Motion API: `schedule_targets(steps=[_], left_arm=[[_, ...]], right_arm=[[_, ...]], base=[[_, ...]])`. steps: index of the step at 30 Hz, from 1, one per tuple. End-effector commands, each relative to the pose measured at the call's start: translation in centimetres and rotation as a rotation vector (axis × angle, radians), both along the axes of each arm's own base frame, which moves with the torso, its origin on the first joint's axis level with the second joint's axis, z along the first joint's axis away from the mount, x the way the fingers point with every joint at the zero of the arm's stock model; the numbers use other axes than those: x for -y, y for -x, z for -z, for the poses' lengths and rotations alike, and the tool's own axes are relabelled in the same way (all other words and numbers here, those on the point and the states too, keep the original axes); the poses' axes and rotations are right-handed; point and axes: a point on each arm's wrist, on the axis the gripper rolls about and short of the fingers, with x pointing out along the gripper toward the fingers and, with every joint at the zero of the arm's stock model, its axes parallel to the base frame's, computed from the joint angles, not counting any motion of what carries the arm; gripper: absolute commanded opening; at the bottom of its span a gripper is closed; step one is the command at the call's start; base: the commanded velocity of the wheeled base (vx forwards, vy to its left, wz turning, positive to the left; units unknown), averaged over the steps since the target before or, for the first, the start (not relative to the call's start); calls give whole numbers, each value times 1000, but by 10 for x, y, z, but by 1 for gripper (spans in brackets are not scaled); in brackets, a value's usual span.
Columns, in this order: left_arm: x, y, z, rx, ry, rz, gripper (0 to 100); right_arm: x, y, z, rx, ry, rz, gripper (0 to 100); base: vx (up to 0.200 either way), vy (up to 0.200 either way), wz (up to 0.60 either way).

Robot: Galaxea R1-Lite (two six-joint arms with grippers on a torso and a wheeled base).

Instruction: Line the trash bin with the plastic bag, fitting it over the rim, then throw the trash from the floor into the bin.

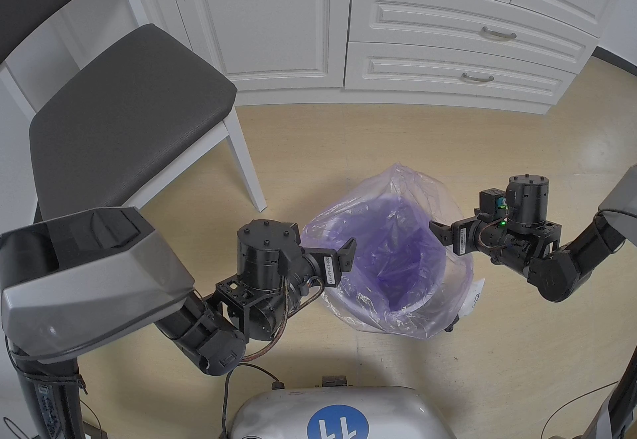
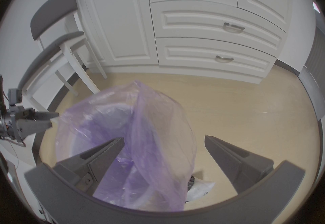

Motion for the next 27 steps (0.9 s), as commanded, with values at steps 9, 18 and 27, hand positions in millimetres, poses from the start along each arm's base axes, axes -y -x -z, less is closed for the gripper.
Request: schedule_targets(steps=[9, 18, 27], left_arm=[[-20, -56, 22, -9, 29, -172, 100], [-29, -76, 27, -7, 79, -220, 100], [-31, -88, 43, -25, 86, -241, 100]], right_arm=[[39, -53, 45, -60, 33, 139, 100], [55, -86, 66, -56, -25, 206, 100], [53, -100, 88, -90, -98, 216, 100]], base=[[0, 0, 0], [0, 0, 0], [0, 0, 0]])
